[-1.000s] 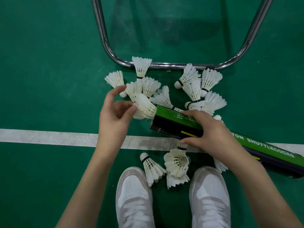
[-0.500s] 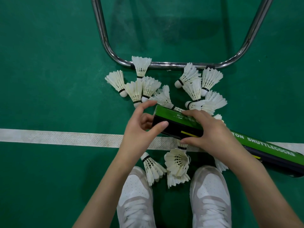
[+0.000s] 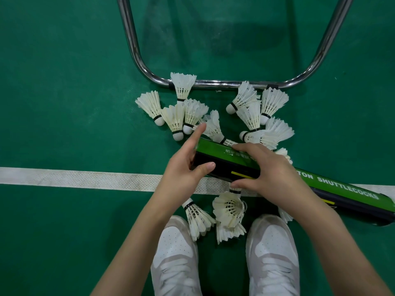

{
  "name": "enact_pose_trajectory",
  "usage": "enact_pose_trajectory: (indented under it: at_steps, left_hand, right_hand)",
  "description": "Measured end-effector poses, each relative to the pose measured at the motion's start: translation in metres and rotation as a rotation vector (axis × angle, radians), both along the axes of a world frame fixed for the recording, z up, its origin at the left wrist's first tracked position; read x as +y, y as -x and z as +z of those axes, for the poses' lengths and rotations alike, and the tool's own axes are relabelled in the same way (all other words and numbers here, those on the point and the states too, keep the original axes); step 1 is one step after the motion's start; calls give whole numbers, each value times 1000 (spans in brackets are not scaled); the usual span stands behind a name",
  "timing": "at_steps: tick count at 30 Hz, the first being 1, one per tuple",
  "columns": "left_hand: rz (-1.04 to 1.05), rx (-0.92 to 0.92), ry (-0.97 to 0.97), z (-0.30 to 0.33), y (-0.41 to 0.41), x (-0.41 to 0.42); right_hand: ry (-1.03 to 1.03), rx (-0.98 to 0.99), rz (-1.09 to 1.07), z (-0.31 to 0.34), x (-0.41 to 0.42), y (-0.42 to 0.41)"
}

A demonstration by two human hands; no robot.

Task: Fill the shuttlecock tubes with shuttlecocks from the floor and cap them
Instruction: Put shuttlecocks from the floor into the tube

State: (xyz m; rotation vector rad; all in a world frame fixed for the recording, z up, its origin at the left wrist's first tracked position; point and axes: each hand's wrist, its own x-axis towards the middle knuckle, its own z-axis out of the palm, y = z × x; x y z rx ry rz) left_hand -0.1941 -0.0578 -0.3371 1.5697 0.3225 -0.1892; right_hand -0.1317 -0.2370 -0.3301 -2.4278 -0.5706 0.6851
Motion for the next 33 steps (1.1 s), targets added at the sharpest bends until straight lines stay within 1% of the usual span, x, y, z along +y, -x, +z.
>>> enact_pose_trajectory:
  at_steps: [3, 10, 14, 20, 25, 30, 33]
  left_hand:
    - [0, -4, 10, -1, 1, 0]
    - [-7, -26, -97, 1, 0, -4]
    - [2, -15, -108, -1, -1, -3]
    - [-85, -8, -124, 1, -5, 2]
    - [-110, -84, -123, 6, -5, 6]
    - [-96, -111, -159, 8, -6, 6]
    - [-44, -115, -172, 10, -5, 5]
  right_hand:
    - [0, 4, -2, 1, 1, -1]
    - [5, -6, -9, 0, 1, -2]
    - [-9, -1, -6, 0, 1, 0]
    - [-13, -5, 12, 2, 3, 1]
    - [-17, -29, 29, 5, 5, 0]
    - [-20, -46, 35, 5, 6, -3]
    - [-30, -72, 22, 6, 6, -3]
